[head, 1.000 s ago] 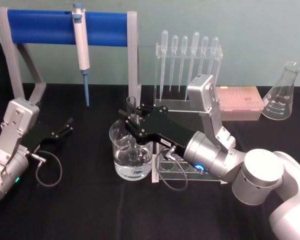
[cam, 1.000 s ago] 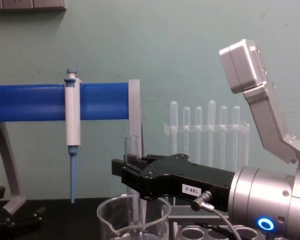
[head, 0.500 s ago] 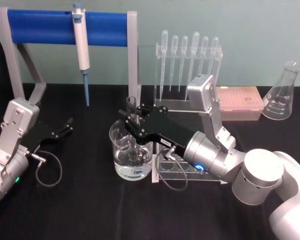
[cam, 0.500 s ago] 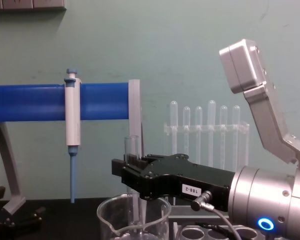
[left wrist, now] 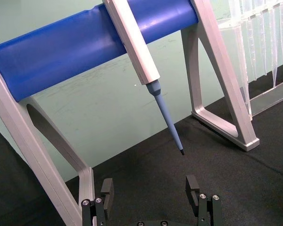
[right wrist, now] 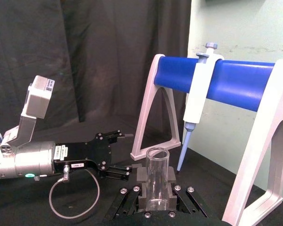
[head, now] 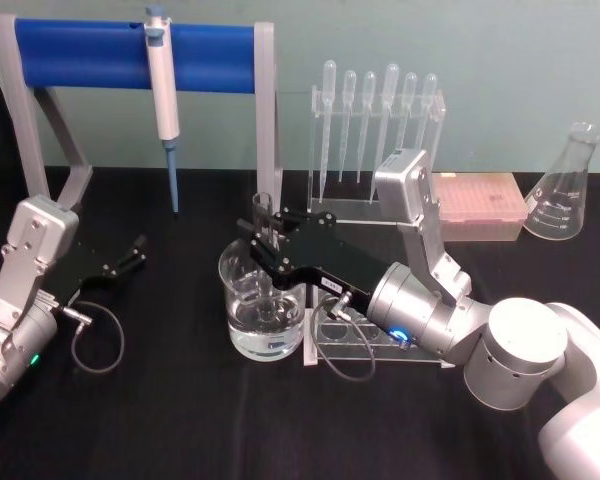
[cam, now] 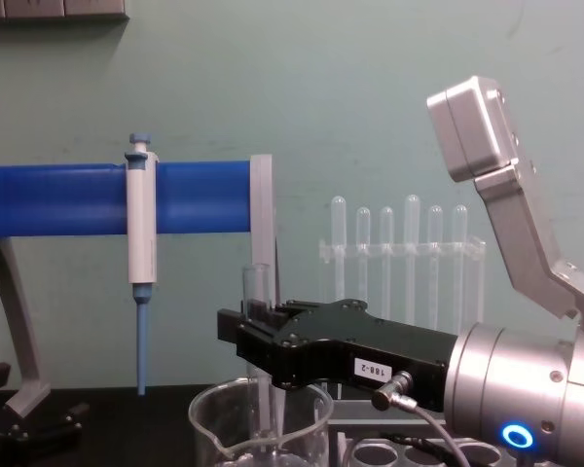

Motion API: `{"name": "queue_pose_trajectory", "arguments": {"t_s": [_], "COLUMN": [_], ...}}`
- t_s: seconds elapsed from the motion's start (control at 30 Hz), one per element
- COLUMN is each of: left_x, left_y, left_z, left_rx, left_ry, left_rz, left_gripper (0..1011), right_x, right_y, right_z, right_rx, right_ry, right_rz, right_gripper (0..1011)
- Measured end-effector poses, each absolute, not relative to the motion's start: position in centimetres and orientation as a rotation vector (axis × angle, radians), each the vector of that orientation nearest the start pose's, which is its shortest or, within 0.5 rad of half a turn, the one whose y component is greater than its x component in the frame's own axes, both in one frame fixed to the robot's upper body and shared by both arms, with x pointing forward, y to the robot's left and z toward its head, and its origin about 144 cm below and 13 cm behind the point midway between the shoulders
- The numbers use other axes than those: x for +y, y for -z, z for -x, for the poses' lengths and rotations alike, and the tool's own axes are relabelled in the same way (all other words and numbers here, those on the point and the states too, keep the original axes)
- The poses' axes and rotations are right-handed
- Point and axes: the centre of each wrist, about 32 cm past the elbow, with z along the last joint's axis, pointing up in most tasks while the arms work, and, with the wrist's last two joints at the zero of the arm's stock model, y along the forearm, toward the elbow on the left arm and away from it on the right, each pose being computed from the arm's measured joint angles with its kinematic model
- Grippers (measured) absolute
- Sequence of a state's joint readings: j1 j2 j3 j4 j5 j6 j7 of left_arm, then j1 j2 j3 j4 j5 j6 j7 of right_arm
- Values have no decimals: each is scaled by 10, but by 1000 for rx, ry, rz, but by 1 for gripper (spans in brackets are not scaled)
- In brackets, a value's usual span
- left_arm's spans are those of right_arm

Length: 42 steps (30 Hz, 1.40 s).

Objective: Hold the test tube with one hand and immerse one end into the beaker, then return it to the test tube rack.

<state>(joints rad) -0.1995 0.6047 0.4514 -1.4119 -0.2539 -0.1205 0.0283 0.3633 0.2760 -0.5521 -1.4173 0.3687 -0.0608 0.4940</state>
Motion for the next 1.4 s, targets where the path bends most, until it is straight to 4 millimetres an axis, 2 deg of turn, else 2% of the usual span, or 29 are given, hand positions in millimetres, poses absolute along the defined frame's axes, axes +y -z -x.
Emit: {"name": "queue_pose_trajectory", "arguments": {"t_s": [1.4], "left_x": [310], "left_y": [-1140], "left_z": [-489], "left_rx": [-285], "left_ry": [-1248], "left_rz": [-304], "left_gripper": [1000], "right_x": [-159], "right_y": [-1184], "right_z": [-524], "right_rx": [-99], "right_ry": [601], "right_rz": [-30], "right_gripper": [226]}}
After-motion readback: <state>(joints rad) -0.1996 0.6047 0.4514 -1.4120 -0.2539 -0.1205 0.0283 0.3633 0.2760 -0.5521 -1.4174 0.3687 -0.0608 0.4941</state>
